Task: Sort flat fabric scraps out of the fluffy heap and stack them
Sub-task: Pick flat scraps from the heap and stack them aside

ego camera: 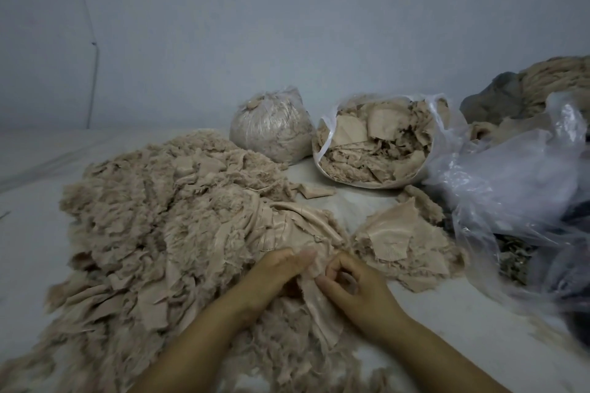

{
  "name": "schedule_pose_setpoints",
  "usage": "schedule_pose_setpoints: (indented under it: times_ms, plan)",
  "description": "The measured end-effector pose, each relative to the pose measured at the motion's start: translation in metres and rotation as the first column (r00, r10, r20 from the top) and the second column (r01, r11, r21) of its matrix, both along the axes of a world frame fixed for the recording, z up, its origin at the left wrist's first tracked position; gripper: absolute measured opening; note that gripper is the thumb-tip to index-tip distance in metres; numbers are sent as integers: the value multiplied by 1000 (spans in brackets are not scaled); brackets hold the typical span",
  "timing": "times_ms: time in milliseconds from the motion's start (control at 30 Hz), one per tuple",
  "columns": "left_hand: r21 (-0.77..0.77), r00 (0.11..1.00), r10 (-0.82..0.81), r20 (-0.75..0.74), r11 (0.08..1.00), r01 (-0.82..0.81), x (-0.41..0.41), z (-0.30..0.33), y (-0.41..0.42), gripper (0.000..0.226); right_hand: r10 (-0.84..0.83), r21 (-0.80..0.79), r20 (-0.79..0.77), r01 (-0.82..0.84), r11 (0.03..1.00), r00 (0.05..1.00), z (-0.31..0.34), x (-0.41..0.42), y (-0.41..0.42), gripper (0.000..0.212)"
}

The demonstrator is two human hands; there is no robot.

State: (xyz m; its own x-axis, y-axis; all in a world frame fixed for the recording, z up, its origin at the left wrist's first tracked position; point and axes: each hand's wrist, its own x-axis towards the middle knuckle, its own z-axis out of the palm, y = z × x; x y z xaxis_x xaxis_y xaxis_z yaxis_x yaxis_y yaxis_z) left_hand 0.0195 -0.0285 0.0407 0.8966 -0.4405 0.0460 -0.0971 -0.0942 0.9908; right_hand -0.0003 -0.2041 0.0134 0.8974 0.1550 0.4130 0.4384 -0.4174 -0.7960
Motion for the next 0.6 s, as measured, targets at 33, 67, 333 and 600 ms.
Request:
schedule_pose_setpoints:
  times_ms: [33, 67, 333, 600]
  plan:
    - [55, 997, 58, 51, 997, -61, 1, 0, -3, 31, -13, 31, 7, 13, 999, 1000, 2, 1, 1, 17]
    - [74, 989, 124, 85, 989, -130, 2, 1, -6, 25, -7, 56, -3, 7, 998, 1000, 5, 2, 2, 18]
    - [-35, 916, 305, 261, 951, -307, 10, -2, -20, 27, 40, 159, -132, -18, 987, 990, 8, 20, 13, 28]
    - [-57, 821, 457, 343, 882, -467, 18, -19, -22, 37, 109, 263, -121, -74, 962, 987, 1, 18, 19, 39]
